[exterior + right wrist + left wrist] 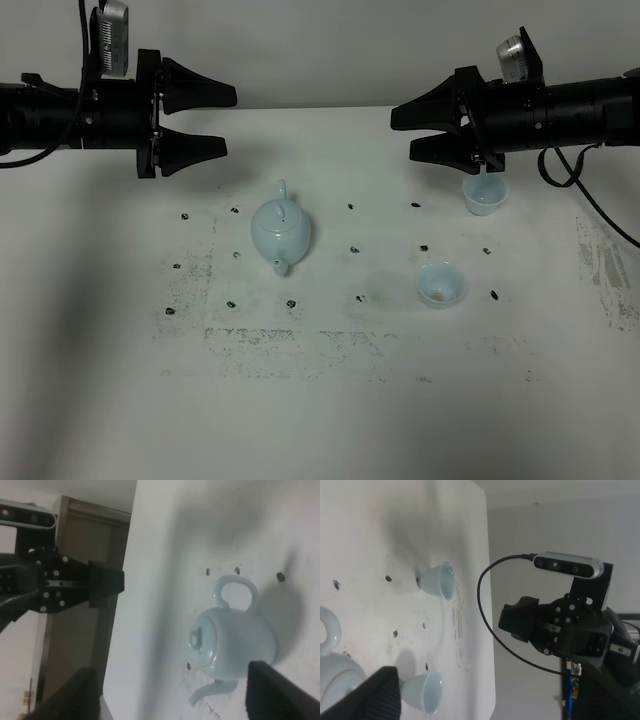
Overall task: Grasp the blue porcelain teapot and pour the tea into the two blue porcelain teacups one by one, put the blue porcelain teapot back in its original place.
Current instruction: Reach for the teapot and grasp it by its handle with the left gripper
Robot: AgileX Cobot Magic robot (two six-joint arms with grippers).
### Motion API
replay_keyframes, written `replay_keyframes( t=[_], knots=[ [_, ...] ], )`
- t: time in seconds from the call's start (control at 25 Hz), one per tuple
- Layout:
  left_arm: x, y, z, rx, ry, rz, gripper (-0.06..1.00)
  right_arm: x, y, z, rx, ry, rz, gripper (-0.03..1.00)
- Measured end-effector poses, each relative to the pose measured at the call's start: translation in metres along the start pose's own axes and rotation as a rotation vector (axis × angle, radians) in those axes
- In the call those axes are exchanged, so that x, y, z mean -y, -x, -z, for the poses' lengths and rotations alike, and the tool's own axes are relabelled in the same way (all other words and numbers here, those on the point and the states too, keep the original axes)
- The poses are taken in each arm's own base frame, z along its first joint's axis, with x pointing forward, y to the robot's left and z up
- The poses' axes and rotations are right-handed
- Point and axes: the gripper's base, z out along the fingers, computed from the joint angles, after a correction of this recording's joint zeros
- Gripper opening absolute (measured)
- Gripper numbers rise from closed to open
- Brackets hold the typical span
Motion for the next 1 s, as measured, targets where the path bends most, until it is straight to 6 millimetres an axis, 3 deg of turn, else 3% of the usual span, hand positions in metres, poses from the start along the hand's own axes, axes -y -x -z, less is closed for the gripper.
replay_keyframes(
  t=[0.12, 0.24, 0.44, 0.64, 1.0],
  knots=[
    [0.000, 0.000, 0.000, 0.000, 0.000, 0.000, 0.07, -0.005, 0.005, 0.002, -0.005, -0.011, 0.037, 0.59],
    [0.000, 0.000, 0.000, 0.000, 0.000, 0.000, 0.07, -0.023, 0.017, 0.011, -0.045, -0.099, 0.125, 0.58],
    [0.000, 0.000, 0.000, -0.001, -0.001, -0.002, 0.07, -0.060, 0.028, 0.041, -0.159, -0.472, 0.279, 0.58],
    [0.000, 0.000, 0.000, -0.001, -0.001, -0.002, 0.07, -0.056, 0.024, 0.061, -0.249, -0.789, 0.258, 0.58],
    [0.000, 0.000, 0.000, -0.002, 0.000, -0.001, 0.07, -0.049, 0.024, 0.068, -0.237, -0.902, 0.192, 0.58]
  ],
)
